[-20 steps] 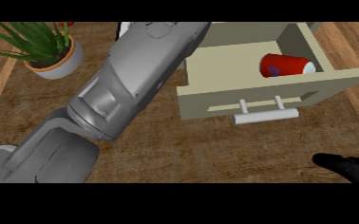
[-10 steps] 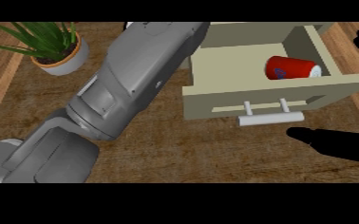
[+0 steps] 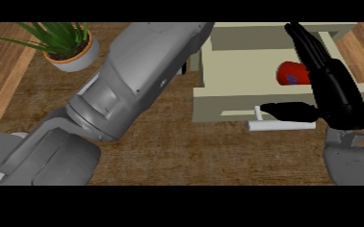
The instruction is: Pick up the can, place it into the drawer and close the drawer
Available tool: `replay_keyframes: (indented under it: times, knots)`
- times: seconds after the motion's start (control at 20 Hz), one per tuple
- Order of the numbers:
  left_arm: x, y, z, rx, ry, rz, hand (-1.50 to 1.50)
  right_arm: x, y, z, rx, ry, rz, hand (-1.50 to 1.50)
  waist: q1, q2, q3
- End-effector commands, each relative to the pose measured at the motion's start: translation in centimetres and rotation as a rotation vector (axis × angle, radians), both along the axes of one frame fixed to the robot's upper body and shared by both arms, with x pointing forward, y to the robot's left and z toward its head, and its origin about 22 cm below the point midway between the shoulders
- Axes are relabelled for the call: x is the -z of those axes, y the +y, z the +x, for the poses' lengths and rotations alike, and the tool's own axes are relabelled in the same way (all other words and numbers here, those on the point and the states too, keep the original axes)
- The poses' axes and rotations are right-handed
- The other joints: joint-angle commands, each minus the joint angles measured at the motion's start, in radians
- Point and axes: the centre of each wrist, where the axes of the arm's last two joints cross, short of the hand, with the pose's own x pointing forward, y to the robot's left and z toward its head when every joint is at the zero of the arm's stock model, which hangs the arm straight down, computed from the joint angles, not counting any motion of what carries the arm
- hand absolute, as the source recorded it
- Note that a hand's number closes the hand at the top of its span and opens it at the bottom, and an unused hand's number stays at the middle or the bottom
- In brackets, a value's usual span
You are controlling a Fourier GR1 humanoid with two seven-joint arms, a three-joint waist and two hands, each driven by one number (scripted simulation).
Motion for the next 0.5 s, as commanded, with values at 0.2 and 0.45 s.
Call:
replay_keyframes:
  times: [0.2, 0.45]
  knots:
    - [0.3, 0.2, 0.0, 0.026, 0.013, -0.02, -1.5, 4.4, 2.3, 5.3, 0.032, 0.006, -0.21, -1.5, 0.036, -0.008, -0.001]
    - [-1.5, 2.3, 0.9, -0.017, 0.01, -0.022, -1.5, 7.2, 5.2, 7.4, 0.056, -0.027, -0.23, -1.5, 0.044, -0.01, -0.001]
